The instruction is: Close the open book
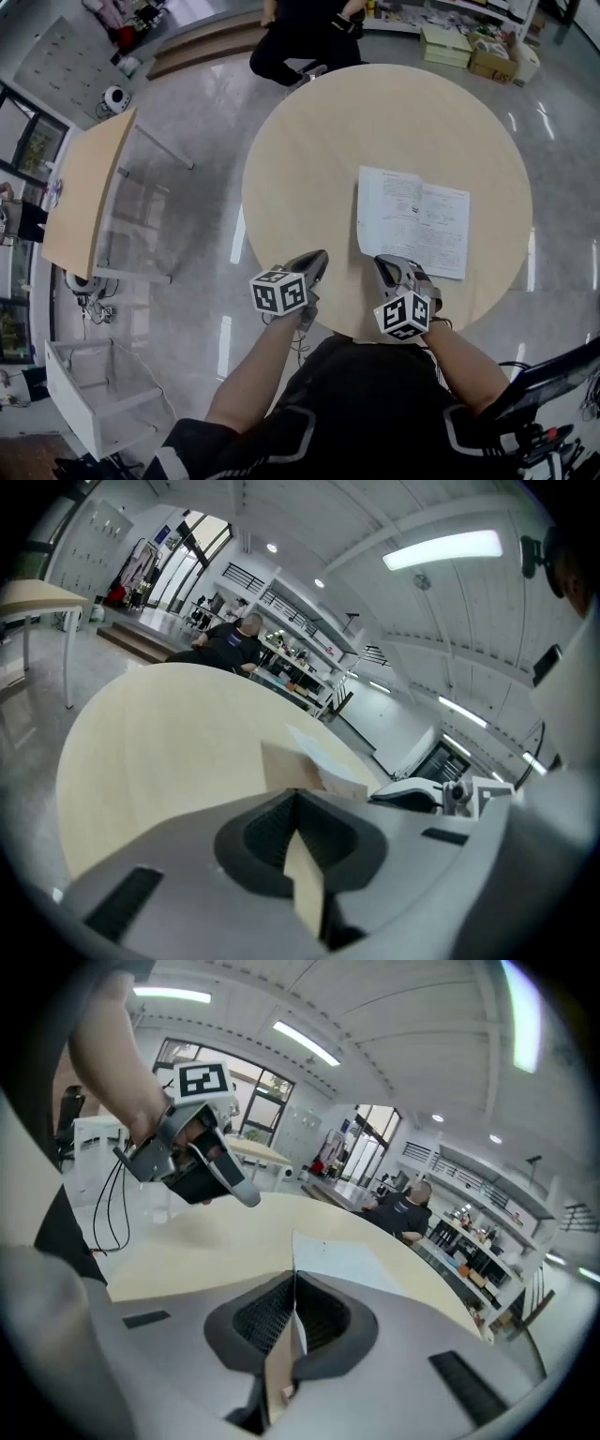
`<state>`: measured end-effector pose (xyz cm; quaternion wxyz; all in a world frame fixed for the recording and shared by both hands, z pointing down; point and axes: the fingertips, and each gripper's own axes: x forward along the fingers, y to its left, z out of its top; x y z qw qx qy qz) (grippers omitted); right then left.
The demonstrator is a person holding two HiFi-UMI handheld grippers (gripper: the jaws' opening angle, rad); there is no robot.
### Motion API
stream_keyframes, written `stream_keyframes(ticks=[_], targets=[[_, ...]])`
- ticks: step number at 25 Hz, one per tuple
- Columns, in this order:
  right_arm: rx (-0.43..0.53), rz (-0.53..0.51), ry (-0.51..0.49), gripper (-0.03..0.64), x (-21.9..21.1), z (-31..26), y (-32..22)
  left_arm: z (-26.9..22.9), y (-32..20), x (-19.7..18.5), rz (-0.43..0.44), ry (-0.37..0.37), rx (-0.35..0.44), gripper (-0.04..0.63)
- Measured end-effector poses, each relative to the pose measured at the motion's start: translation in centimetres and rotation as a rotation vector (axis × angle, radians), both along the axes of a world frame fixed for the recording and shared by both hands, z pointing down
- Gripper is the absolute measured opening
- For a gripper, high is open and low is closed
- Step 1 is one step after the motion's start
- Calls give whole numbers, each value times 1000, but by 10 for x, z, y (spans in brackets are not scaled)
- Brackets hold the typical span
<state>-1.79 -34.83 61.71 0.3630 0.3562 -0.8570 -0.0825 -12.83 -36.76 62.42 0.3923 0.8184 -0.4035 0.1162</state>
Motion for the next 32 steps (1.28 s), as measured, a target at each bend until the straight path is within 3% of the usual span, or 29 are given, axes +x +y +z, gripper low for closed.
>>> stream_keyframes(ticks=[7,12,17,28,32], targets=[[30,197,-137,8,51,-34,5,-14,-21,51,127,8,15,-12],[48,327,-210,7,89,-44,12,-16,-16,99,272,-1,14,-12],[33,466,-323,6,131,-40,18,-14,-10,134,357,-18,7,-12],[-112,807,-575,5,213,6,30,-5,5,163,480,-85,-24,-12],[-211,943,-658,5,239,39,38,-1,9,171,510,-95,-32,-12]])
